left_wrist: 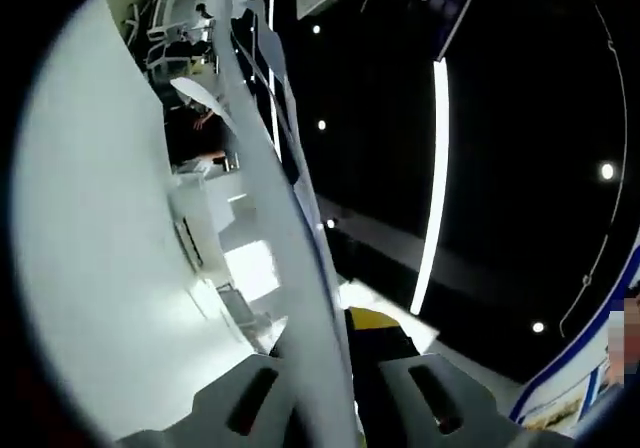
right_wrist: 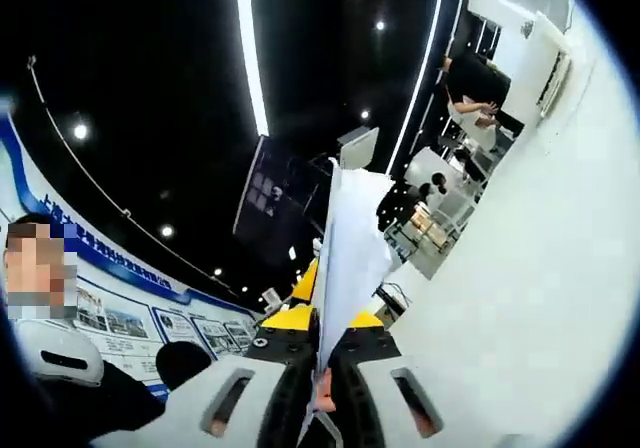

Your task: Organize the stack of printing papers by aligning and flattening the scattered papers on the table

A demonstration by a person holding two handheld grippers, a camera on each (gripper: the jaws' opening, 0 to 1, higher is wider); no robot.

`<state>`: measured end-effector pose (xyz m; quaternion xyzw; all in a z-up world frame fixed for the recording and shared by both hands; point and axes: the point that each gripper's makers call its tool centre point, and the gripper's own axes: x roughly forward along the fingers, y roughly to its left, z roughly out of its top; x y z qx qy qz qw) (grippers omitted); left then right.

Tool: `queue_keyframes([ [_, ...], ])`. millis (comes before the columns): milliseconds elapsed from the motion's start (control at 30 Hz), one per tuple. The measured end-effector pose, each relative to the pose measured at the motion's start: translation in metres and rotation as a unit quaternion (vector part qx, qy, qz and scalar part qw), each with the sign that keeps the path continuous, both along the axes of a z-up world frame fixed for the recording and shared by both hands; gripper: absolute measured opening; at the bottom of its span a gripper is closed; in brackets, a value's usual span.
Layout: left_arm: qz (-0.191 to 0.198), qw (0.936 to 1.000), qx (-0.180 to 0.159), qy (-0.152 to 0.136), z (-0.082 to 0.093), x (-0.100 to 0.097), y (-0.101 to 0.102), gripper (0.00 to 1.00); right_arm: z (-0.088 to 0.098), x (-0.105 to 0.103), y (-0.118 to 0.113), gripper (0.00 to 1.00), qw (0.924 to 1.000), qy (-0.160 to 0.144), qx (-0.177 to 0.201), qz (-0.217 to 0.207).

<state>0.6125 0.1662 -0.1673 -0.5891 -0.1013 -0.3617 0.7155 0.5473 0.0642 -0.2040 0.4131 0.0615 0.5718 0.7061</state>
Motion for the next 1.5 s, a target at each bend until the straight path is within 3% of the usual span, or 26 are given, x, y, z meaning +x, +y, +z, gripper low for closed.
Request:
queue_keyframes([
  [300, 0.009, 0.9999, 0.013, 0.007, -0.009, 0.005, 0.000, 0.07, 0.001, 0.001, -0.002, 0.00, 0.9998, 0.006, -0.017, 0.000],
  [600, 0.018, 0.9983, 0.056, -0.004, -0.014, 0.001, -0.005, 0.15, 0.016, 0.000, -0.012, 0.00, 0.9979, -0.030, -0.057, -0.005],
  [900, 0.035, 0.9982, 0.047, -0.014, -0.010, -0.005, 0.009, 0.19, 0.030, 0.001, -0.033, 0.00, 0.9978, -0.031, -0.058, 0.002],
  [1067, 0.056, 0.9979, 0.018, -0.028, 0.004, -0.010, 0.033, 0.20, 0.041, 0.002, -0.057, 0.00, 0.9991, -0.019, -0.036, 0.006],
  [1167, 0.048, 0.9970, 0.014, -0.059, 0.019, -0.017, 0.039, 0.21, 0.044, 0.003, -0.067, 0.00, 0.9992, -0.013, -0.036, 0.008],
  [1333, 0.008, 0.9947, 0.034, -0.097, 0.040, -0.028, 0.043, 0.21, 0.051, 0.002, -0.081, 0.00, 0.9993, -0.013, -0.033, 0.014],
  [1500, -0.024, 0.9918, 0.062, -0.109, 0.041, -0.031, 0.036, 0.19, 0.050, 0.002, -0.084, 0.00, 0.9984, -0.016, -0.048, 0.025],
])
